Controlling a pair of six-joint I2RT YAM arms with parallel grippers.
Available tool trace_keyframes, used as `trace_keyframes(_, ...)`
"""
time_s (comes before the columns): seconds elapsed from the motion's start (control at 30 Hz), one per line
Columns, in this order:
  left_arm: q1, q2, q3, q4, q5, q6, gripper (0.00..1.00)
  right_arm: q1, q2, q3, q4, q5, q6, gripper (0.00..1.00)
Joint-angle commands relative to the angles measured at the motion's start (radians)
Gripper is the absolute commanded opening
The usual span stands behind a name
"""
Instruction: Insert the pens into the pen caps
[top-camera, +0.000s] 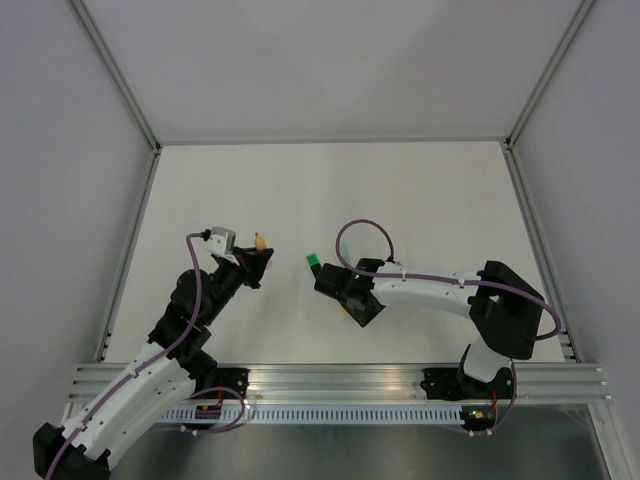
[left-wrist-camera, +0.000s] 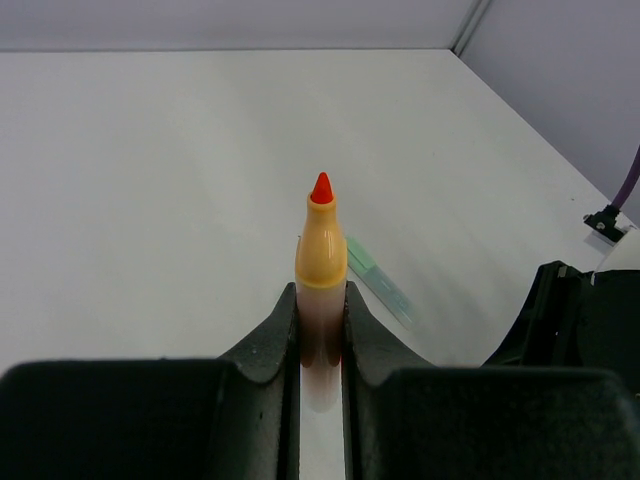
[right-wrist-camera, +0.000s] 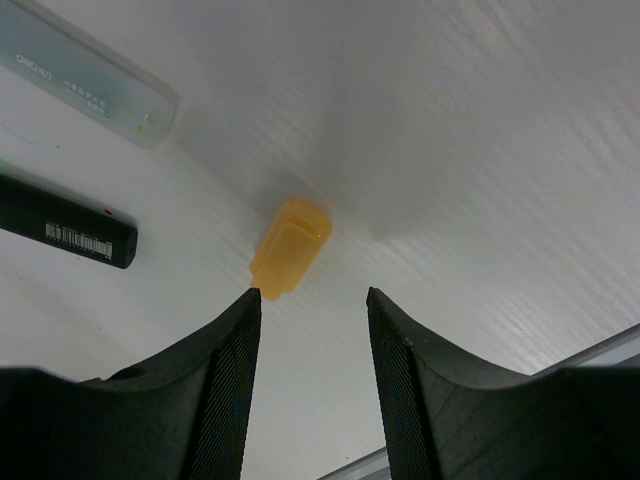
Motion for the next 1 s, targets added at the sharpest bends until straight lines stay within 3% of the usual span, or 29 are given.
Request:
trace_keyframes(0.0, -0.001, -0.015, -0.009, -0.001, -0.027, 0.025, 0.02, 0.001, 0.02, 0.03, 0.008, -0.002, 0.132, 0.53)
trace_keyframes(0.97, -0.001, -0.063, -0.018, -0.006, -0.035, 0.022, 0.02, -0.073, 0.143, 0.024, 0.084, -0.051, 0.091, 0.49)
